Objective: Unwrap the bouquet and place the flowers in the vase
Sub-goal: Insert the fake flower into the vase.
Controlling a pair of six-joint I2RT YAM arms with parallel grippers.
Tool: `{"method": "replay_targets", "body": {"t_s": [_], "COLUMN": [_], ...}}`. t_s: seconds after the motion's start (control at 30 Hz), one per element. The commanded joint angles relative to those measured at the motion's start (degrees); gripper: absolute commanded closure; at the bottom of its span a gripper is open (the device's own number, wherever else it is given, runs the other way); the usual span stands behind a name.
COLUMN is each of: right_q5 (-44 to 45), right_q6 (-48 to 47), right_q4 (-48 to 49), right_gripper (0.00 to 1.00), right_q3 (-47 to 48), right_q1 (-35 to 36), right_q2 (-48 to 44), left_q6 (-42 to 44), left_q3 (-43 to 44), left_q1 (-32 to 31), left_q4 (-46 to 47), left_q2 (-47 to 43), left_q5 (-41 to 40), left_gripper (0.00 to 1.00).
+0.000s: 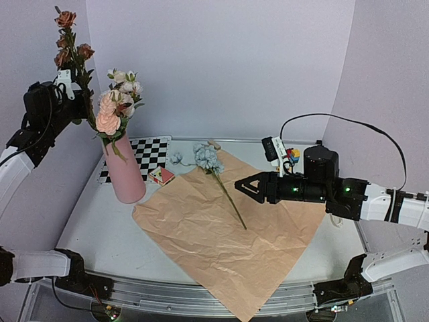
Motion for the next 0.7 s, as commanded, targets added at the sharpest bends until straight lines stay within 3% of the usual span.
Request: {"method": "replay_targets", "body": {"t_s": [0.0, 0.27, 0.67], "right_q5": [-0.6, -0.2, 0.4], "right_q6": [-0.3, -0.3, -0.7], "right_q4": [1.0, 0.9, 0.7], "right_gripper": [0.42, 0.42, 0.42], "right_q3": [1.9, 1.8, 0.9], "right_q1": [0.3, 0.3, 0.3], "right_q2": [-1.7, -1.6, -2.5], "left_q6": [0.8, 1.0, -3.5], "left_q3": [5.2, 9.6, -3.8], "left_q1": [0.3, 0.3, 0.3], "left_q4": [5.8, 5.7, 7.8], "left_q2": [0.8, 3.6, -0.9], "left_q5": [-0.4, 0.1, 1.1], "left_gripper": [1.0, 1.0, 1.0]}}
